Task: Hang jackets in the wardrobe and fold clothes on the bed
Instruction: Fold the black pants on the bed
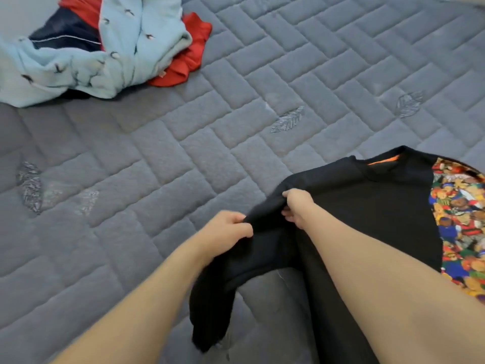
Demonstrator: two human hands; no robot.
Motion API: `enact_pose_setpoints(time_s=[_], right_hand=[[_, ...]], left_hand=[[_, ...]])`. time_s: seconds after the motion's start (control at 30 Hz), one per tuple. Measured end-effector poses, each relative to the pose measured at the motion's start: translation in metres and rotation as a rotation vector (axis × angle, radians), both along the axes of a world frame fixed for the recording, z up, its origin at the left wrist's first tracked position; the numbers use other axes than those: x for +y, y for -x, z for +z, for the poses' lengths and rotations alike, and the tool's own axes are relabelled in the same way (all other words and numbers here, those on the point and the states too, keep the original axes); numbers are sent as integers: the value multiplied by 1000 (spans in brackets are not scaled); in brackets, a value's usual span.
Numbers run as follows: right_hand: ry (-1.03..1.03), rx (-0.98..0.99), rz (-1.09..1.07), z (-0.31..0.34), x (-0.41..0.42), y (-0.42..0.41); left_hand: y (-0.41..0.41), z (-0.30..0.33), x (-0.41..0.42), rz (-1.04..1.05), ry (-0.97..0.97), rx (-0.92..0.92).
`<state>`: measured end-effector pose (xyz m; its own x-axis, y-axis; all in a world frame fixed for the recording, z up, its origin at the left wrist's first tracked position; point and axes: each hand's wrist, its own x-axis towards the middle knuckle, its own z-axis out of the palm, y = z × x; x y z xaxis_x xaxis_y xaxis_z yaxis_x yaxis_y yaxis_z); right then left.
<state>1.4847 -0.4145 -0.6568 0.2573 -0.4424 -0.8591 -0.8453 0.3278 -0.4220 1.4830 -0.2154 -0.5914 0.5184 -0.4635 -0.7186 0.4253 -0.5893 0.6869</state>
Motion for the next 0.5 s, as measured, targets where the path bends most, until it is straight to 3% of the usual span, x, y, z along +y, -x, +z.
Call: enact_pose_setpoints(time_s=[0.07,0.1,0.17,0.23,0.3,0.37,0.43,0.5], right_hand=[[-32,-71,-53,15,7,-24],[-56,-160,-84,20,10,-37],[-133,-356,-176,27,15,-60],[-145,-442,-183,24,15,-71],[-119,-339,-37,16,16,-64],[49,-158,245,1,19,-43],[283,-59,565,-20,29,-16],[372,-20,833,-30,42,4]], left_hand=[[-38,24,6,-320,-239,-448],[-55,31,9,-439,-409,-759],[-83,39,13,-456,-623,-1343],[-100,31,15,-437,-652,-1495],[-114,6,23,-414,-564,-1225],[-120,-24,38,-194,-544,-818],[-119,-53,57,308,-544,-531],[-118,-74,78,918,-434,-101]])
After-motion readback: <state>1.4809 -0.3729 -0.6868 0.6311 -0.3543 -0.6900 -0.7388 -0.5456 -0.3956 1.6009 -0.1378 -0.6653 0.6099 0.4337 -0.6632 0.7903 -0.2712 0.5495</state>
